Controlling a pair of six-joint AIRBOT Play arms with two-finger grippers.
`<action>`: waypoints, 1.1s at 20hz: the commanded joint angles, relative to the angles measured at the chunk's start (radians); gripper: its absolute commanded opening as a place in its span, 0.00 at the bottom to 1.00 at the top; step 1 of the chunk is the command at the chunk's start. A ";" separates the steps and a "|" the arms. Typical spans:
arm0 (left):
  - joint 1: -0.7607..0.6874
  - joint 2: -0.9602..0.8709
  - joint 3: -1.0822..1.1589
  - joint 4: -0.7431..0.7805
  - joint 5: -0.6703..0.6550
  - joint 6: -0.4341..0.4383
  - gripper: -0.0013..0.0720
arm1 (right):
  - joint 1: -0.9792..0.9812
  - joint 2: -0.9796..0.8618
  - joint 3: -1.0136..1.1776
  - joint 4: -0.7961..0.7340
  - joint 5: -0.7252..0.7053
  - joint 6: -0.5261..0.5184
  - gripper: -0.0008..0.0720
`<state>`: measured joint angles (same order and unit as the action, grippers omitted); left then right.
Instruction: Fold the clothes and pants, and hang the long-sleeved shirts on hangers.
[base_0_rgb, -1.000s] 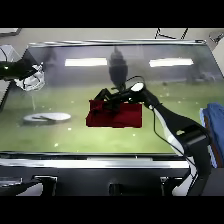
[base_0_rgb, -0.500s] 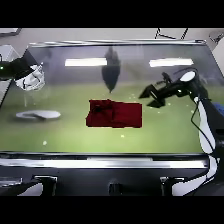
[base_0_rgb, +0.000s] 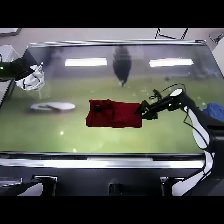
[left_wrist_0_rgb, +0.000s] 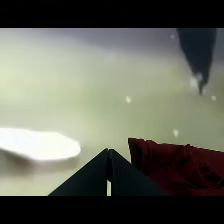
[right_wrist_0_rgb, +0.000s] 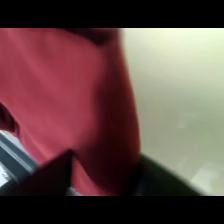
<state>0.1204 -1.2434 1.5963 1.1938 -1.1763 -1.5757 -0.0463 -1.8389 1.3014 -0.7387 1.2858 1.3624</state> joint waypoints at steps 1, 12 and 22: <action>0.000 0.001 0.001 0.000 -0.003 -0.007 0.04 | 0.024 -0.021 0.005 0.103 -0.036 -0.092 0.07; 0.000 -0.002 0.000 0.000 0.000 -0.001 0.04 | -0.319 0.175 0.557 0.074 0.205 0.095 0.08; -0.008 -0.001 0.000 -0.001 -0.003 0.005 0.04 | -0.834 0.178 0.723 -0.040 0.256 0.223 0.08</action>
<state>0.1177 -1.2446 1.5963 1.1938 -1.1782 -1.5715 -0.7403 -1.6630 2.0052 -0.7448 1.5372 1.5543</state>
